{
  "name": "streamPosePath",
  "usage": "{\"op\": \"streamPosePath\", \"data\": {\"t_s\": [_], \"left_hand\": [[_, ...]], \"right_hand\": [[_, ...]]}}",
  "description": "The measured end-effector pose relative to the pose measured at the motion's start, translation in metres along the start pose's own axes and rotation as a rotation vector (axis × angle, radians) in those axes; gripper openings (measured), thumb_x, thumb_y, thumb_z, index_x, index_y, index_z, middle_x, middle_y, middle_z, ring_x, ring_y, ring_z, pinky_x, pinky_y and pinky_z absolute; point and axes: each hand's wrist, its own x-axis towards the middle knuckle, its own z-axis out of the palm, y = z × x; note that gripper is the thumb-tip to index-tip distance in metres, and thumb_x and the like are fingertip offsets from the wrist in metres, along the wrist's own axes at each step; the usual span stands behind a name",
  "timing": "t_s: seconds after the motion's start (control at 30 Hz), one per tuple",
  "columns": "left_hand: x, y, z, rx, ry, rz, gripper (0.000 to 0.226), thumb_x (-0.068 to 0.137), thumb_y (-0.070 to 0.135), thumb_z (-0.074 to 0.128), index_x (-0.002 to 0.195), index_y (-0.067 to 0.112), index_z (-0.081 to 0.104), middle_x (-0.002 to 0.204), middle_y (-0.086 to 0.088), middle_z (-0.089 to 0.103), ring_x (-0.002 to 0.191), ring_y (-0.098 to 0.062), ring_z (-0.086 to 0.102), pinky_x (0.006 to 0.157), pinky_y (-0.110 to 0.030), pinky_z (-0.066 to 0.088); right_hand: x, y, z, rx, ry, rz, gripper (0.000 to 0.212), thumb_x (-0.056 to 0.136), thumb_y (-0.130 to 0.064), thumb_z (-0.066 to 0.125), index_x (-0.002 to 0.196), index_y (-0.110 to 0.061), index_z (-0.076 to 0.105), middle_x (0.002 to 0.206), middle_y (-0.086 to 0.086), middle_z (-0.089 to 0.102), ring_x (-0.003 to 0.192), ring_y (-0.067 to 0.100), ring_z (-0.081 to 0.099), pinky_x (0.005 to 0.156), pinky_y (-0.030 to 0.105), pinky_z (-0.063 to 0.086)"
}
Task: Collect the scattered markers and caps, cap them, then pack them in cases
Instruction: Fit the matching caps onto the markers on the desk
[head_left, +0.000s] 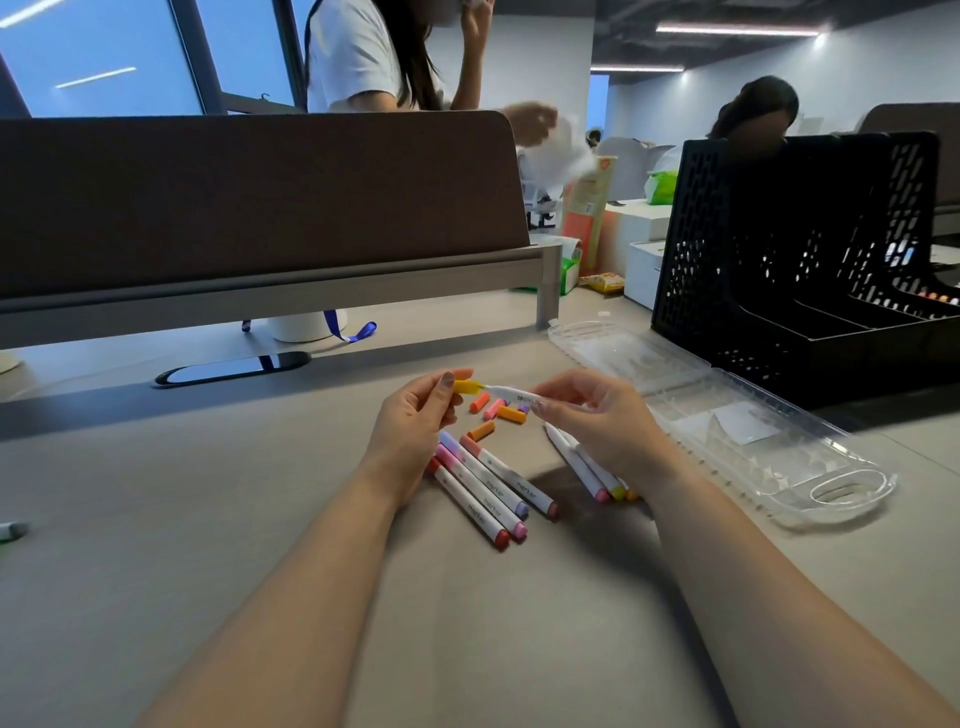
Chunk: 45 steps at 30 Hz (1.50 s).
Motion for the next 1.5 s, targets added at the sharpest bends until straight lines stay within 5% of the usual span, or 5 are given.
{"op": "streamPosePath", "data": {"t_s": [0.4,0.67,1.0,1.23,1.5], "left_hand": [[-0.004,0.001,0.006,0.038,-0.029,0.038,0.028,0.098,0.027,0.042,0.115,0.022,0.064,0.092,0.001,0.061,0.087,-0.011,0.054,0.069,-0.015,0.050],[-0.007,0.006,0.016,0.154,-0.016,0.184,0.026,0.099,0.015,0.043,0.118,0.018,0.061,0.105,-0.004,0.059,0.089,-0.006,0.059,0.063,-0.002,0.046],[0.005,-0.010,0.009,0.380,0.120,0.142,0.033,0.100,0.023,0.041,0.128,0.014,0.057,0.116,-0.002,0.061,0.105,-0.013,0.057,0.089,-0.023,0.044],[0.009,-0.018,0.001,0.437,0.296,0.046,0.031,0.100,0.026,0.039,0.120,0.011,0.058,0.110,-0.003,0.062,0.097,-0.010,0.054,0.077,-0.023,0.041],[0.012,-0.022,0.000,0.489,0.175,0.035,0.021,0.096,0.020,0.050,0.111,0.017,0.065,0.106,0.002,0.061,0.095,-0.011,0.054,0.078,-0.024,0.043]], "right_hand": [[0.001,0.003,0.005,-0.120,-0.018,-0.009,0.010,0.087,-0.025,0.067,0.097,-0.024,0.069,0.088,-0.009,0.064,0.076,-0.008,0.055,0.064,0.003,0.042],[0.002,0.007,0.022,-0.375,0.102,-0.073,0.005,0.084,-0.028,0.071,0.083,-0.023,0.069,0.070,-0.008,0.059,0.074,0.018,0.055,0.071,0.038,0.046],[0.000,0.000,0.027,-0.664,0.060,0.014,0.022,0.086,-0.048,0.061,0.078,-0.028,0.064,0.076,-0.012,0.062,0.081,0.013,0.055,0.084,0.032,0.036],[0.001,0.003,0.033,-0.911,-0.049,0.045,0.029,0.083,-0.049,0.057,0.071,-0.025,0.067,0.078,-0.011,0.065,0.086,0.011,0.056,0.100,0.038,0.025],[0.010,0.011,-0.013,-0.427,0.081,0.304,0.026,0.089,-0.046,0.056,0.080,-0.027,0.070,0.083,-0.007,0.069,0.092,0.017,0.059,0.097,0.047,0.042]]}}
